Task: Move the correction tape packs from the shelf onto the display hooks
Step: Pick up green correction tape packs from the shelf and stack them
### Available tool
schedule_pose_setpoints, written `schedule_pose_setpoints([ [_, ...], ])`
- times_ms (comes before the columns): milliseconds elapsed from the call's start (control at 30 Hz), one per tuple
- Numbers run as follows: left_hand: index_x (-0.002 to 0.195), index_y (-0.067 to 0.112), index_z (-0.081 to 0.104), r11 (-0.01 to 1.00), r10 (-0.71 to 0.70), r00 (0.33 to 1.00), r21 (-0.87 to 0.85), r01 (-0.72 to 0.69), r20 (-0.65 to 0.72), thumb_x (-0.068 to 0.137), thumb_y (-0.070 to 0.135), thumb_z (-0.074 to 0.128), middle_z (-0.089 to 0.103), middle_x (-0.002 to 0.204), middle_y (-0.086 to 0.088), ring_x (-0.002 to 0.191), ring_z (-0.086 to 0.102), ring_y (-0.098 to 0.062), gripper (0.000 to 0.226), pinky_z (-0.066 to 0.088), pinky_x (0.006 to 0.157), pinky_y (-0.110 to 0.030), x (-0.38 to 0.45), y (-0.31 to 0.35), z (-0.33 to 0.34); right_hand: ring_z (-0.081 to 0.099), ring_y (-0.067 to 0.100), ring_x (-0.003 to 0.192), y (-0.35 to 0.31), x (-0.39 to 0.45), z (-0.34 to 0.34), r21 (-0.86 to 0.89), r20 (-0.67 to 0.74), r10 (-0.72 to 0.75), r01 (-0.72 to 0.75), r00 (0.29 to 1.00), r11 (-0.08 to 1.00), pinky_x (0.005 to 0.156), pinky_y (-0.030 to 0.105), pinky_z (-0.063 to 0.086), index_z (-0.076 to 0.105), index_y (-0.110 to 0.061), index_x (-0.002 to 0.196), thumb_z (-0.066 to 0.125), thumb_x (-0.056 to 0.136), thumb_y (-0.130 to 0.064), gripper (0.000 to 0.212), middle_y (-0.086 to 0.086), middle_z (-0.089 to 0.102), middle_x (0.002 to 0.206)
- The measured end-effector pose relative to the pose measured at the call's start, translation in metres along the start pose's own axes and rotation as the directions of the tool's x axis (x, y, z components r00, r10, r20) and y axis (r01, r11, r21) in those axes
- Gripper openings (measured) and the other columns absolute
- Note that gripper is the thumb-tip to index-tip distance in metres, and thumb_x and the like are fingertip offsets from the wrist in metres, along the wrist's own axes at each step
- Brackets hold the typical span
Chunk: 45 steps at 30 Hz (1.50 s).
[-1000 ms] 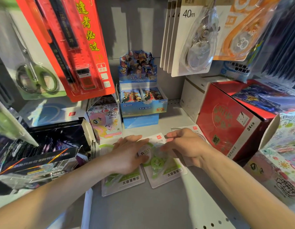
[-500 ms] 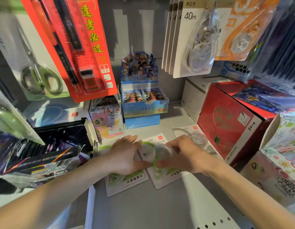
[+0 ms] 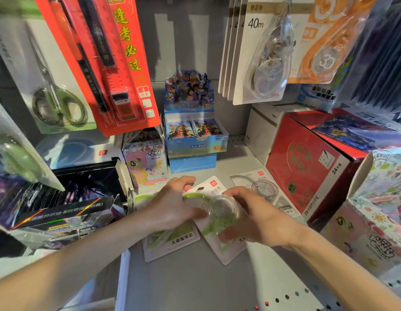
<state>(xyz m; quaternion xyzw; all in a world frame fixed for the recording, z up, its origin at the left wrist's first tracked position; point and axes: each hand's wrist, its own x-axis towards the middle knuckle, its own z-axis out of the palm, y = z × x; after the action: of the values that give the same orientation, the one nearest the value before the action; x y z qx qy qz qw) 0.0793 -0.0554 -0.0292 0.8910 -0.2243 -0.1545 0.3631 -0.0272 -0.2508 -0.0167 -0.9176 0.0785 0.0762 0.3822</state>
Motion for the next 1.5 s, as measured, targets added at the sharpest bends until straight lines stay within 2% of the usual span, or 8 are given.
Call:
schedule_pose_setpoints([
  [100, 0.140, 0.027, 0.058, 0.994, -0.020, 0.997, -0.111, 0.012, -0.072, 0.068, 0.031, 0.094, 0.060, 0.129, 0.005, 0.119, 0.059, -0.015, 0.081, 0.049, 0.104, -0.033, 0.001, 0.002, -0.005, 0.063, 0.018, 0.116, 0.007, -0.002, -0.002, 0.142, -0.019, -0.030, 0.032, 0.999, 0.989, 0.095, 0.038, 0.056, 0.054, -0.028, 0.131, 0.099, 0.065, -0.024, 0.080, 0.007, 0.059, 0.129],
  [200, 0.127, 0.030, 0.065, 0.985, 0.018, 0.988, -0.164, -0.043, -0.155, 0.073, 0.028, 0.092, 0.065, 0.124, 0.004, 0.110, 0.065, -0.015, 0.061, 0.053, 0.099, -0.036, 0.002, 0.008, -0.008, 0.067, 0.000, 0.081, 0.009, -0.002, -0.005, 0.369, -0.082, 0.013, 0.018, 0.997, 0.929, 0.057, 0.023, 0.055, 0.056, -0.028, 0.127, 0.095, 0.071, -0.015, 0.070, 0.005, 0.064, 0.110],
  [367, 0.126, 0.027, 0.066, 0.970, 0.103, 0.959, -0.187, -0.155, -0.263, 0.082, 0.023, 0.085, 0.060, 0.090, 0.011, 0.052, 0.054, 0.005, 0.049, 0.038, 0.051, -0.007, 0.000, 0.014, -0.014, 0.076, 0.032, 0.105, 0.006, 0.006, -0.005, 0.628, -0.041, 0.063, -0.024, 0.997, 0.778, 0.093, 0.049, 0.060, 0.058, -0.014, 0.134, 0.087, 0.078, 0.001, 0.065, 0.013, 0.078, 0.111],
  [467, 0.137, 0.032, 0.055, 0.993, 0.081, 0.962, -0.067, -0.102, -0.262, 0.092, 0.037, 0.073, 0.059, 0.107, 0.011, 0.074, 0.058, 0.005, 0.049, 0.040, 0.062, -0.008, -0.011, 0.011, -0.022, 0.069, 0.053, 0.102, 0.007, 0.011, -0.006, 0.693, -0.056, 0.105, -0.036, 0.993, 0.720, 0.099, 0.064, 0.049, 0.067, -0.007, 0.120, 0.083, 0.081, 0.001, 0.044, 0.026, 0.077, 0.112],
  [567, 0.145, 0.021, 0.047, 0.944, 0.085, 0.979, 0.328, -0.020, -0.186, 0.097, 0.045, 0.062, 0.050, 0.132, 0.003, 0.118, 0.052, -0.011, 0.056, 0.042, 0.097, -0.025, -0.027, -0.003, -0.026, 0.055, 0.040, 0.095, 0.013, 0.015, -0.008, 0.758, -0.108, 0.157, -0.021, 0.982, 0.652, 0.078, 0.047, 0.032, 0.065, -0.008, 0.116, 0.084, 0.080, -0.002, 0.041, 0.028, 0.075, 0.112],
  [700, 0.124, 0.023, 0.056, 0.761, 0.049, 0.997, 0.648, 0.005, -0.066, 0.093, 0.057, 0.051, 0.053, 0.116, 0.000, 0.114, 0.053, -0.021, 0.046, 0.048, 0.088, -0.033, -0.041, -0.013, -0.018, 0.066, 0.050, 0.093, 0.017, 0.017, -0.008, 0.751, -0.146, 0.160, 0.004, 0.976, 0.660, 0.089, 0.057, 0.046, 0.064, -0.009, 0.117, 0.082, 0.082, -0.001, 0.040, 0.022, 0.079, 0.108],
  [933, 0.150, 0.027, 0.043, 0.853, 0.168, 0.985, 0.497, -0.162, 0.033, 0.090, 0.045, 0.066, 0.053, 0.144, 0.003, 0.132, 0.049, -0.017, 0.067, 0.039, 0.109, -0.029, -0.025, -0.015, -0.007, 0.079, 0.031, 0.092, 0.026, 0.011, -0.016, 0.727, -0.179, 0.118, 0.050, 0.977, 0.685, 0.072, 0.035, 0.059, 0.064, -0.007, 0.122, 0.081, 0.084, -0.001, 0.042, 0.010, 0.082, 0.104],
  [1500, 0.136, 0.030, 0.057, 0.938, 0.037, 0.998, 0.342, -0.054, 0.055, 0.077, 0.059, 0.079, 0.042, 0.122, 0.010, 0.117, 0.041, -0.012, 0.069, 0.039, 0.095, -0.021, -0.012, -0.018, -0.005, 0.078, 0.033, 0.100, 0.035, 0.008, -0.020, 0.712, -0.198, 0.123, 0.057, 0.972, 0.700, 0.096, 0.057, 0.058, 0.065, -0.009, 0.124, 0.080, 0.085, -0.001, 0.043, 0.008, 0.082, 0.108],
])
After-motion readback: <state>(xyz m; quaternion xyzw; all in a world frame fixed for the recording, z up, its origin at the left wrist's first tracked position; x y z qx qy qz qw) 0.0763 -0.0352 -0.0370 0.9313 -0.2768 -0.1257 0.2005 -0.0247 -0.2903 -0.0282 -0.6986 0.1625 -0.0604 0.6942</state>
